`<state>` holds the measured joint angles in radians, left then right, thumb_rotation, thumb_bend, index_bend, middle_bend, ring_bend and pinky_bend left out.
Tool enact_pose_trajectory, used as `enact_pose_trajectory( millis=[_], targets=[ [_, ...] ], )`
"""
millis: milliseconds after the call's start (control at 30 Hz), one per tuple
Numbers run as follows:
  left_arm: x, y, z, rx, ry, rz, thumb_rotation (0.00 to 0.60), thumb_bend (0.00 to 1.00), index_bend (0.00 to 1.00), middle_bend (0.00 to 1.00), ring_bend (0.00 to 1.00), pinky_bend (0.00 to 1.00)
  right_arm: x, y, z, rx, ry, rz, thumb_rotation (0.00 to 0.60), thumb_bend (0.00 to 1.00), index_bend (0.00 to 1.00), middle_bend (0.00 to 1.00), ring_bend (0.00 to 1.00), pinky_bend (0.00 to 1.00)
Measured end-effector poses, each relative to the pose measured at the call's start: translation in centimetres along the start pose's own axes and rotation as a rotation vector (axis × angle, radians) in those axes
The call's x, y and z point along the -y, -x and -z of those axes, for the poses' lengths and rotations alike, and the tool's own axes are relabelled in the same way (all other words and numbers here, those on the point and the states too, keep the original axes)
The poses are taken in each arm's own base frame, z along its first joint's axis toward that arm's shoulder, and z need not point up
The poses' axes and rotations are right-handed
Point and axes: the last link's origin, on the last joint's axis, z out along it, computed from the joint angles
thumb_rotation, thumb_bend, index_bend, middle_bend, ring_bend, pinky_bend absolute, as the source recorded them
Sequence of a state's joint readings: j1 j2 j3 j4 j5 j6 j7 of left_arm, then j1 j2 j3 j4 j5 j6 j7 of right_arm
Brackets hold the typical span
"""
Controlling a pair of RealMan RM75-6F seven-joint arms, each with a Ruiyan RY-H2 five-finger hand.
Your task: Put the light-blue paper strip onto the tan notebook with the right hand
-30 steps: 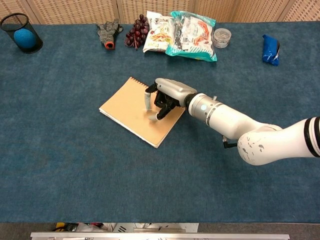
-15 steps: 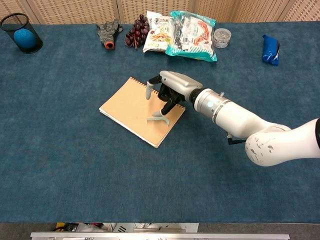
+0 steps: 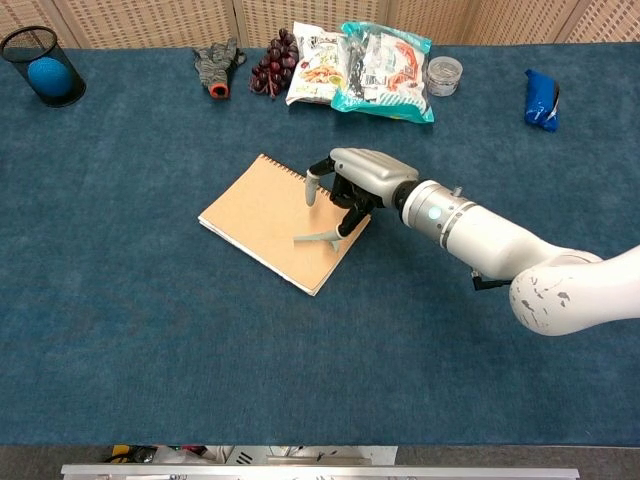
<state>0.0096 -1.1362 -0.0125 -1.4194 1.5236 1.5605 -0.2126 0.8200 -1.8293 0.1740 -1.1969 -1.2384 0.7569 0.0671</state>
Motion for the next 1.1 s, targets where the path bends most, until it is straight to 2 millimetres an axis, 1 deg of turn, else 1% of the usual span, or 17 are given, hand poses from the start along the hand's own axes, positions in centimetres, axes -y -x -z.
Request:
enact_pose_trajectory(
  millis=[167,433,600,833,1100],
  targets=[
    [0.0,0.0,0.1,-0.003,-0.003,0.001,0.6,0.26,0.18,0.28,0.27,0.23,-0.7,0.2,-0.4,-0.004,0.027,0.03,0.6,0.07,0.48,1.0,1.0,1.0],
    [0.2,-0.2,0.2,-0.011,-0.009,0.001,0.6,0.26,0.18,0.28,0.27,0.23,-0.8,0.2,-1.1,-0.012,0.047,0.033,0.6,0.07,0.48,1.0,1.0,1.0],
    [0.3,-0.2,0.3,-0.014,-0.01,0.003,0.6,0.26,0.18,0.28,0.27,0.23,-0.7,0.0,-1.2,-0.022,0.048,0.023,0.6,0.07,0.48,1.0,1.0,1.0],
    [0.3,-0.3,0.2,-0.017,-0.007,0.003,0.6,0.26,0.18,0.28,0.27,0.23,-0.5,-0.8,-0.8,-0.04,0.036,0.008,0.6,0.07,0.48,1.0,1.0,1.0],
    [0.2,-0.2,0.3,-0.013,-0.003,0.002,0.6,0.26,0.18,0.28,0.27,0.23,-1.5,-0.3,0.1,-0.009,0.058,0.033,0.6,0.07,0.48,1.0,1.0,1.0]
  ],
)
